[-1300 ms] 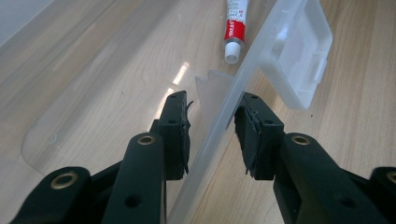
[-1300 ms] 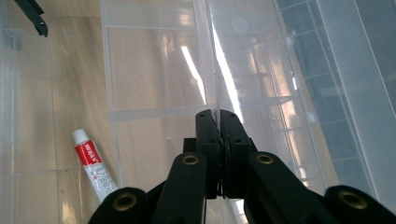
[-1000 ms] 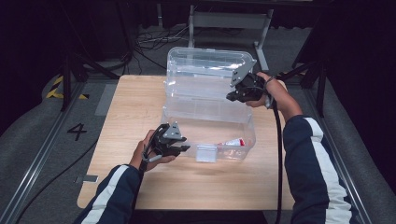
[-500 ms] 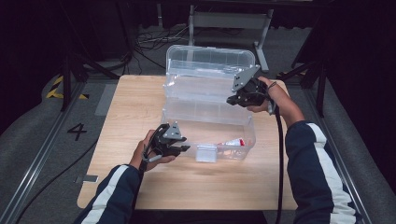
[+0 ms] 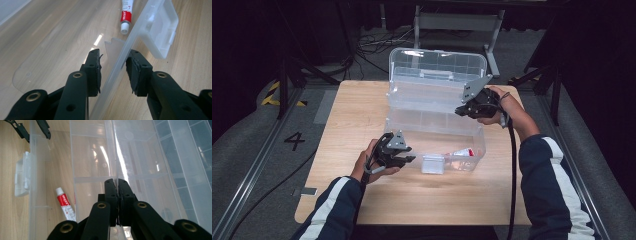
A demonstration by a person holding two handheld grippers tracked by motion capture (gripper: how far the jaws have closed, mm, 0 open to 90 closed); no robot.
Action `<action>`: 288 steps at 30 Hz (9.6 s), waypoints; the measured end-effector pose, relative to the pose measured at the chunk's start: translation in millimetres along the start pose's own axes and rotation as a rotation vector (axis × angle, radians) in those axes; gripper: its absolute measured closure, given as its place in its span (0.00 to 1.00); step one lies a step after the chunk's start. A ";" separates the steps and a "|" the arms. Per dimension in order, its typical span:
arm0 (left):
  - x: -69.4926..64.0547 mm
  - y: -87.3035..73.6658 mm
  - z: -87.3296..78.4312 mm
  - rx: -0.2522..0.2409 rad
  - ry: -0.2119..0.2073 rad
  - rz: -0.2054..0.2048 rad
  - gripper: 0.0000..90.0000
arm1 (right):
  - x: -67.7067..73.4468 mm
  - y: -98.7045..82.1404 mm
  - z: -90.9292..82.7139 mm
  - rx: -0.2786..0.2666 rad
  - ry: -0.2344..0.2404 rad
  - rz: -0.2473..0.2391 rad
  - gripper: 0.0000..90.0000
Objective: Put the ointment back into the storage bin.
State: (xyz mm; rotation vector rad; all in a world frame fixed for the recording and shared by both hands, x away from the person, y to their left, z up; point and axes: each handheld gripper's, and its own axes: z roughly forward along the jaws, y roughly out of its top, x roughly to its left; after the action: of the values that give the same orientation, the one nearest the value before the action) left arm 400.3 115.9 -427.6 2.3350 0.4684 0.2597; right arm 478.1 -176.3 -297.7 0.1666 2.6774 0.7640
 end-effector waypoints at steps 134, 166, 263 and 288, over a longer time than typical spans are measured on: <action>20.4 -26.3 -76.9 -0.183 0.161 -0.113 0.89 | 52.8 -38.0 1.6 -0.155 -0.050 0.044 0.89; 102.2 43.1 -90.1 -0.362 0.325 -0.306 1.00 | 54.8 -36.9 2.4 -0.154 -0.062 0.047 0.89; 47.9 15.3 -90.6 -0.324 0.327 -0.099 1.00 | 85.7 -96.2 -26.0 -0.240 -0.144 0.196 0.88; 33.0 -7.2 -87.0 -0.274 0.303 -0.075 1.00 | 93.2 -108.7 -26.9 -0.228 -0.160 0.242 0.86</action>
State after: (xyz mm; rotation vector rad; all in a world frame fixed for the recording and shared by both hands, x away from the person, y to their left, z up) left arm 401.2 188.4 -368.9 2.0137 0.6236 0.6081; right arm 379.7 -262.4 -361.9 0.4787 2.4243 1.0740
